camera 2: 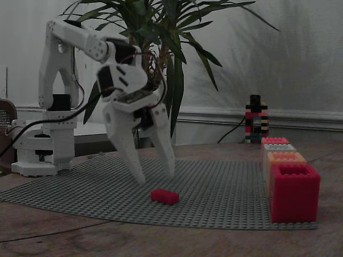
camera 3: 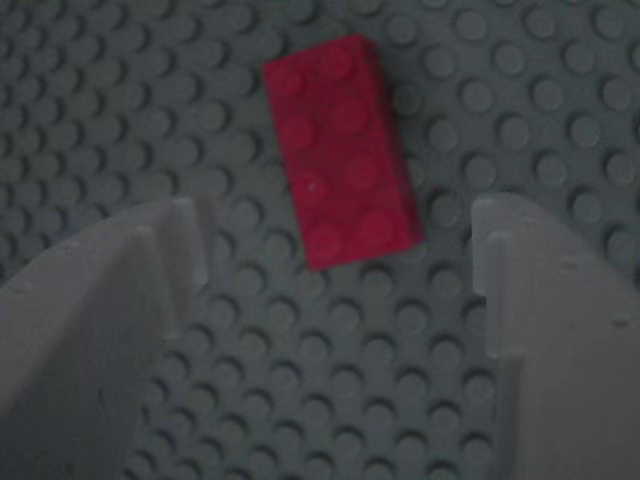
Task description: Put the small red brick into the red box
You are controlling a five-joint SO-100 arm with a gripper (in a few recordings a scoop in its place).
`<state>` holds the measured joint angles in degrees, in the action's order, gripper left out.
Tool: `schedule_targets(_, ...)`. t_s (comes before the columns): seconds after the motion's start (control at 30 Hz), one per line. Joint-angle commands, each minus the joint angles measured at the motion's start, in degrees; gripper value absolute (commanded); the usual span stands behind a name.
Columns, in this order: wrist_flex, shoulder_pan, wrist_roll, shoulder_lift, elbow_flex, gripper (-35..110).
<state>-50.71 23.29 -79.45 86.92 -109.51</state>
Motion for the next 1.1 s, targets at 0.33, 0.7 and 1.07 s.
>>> schedule_targets(0.33,3.96,0.79,0.62,-2.55,3.6,24)
schedule_targets(0.7,5.36,-1.32,3.08,-4.22,3.6,21)
schedule_targets(1.07,5.98,-2.64,3.52,-4.83,3.6,1)
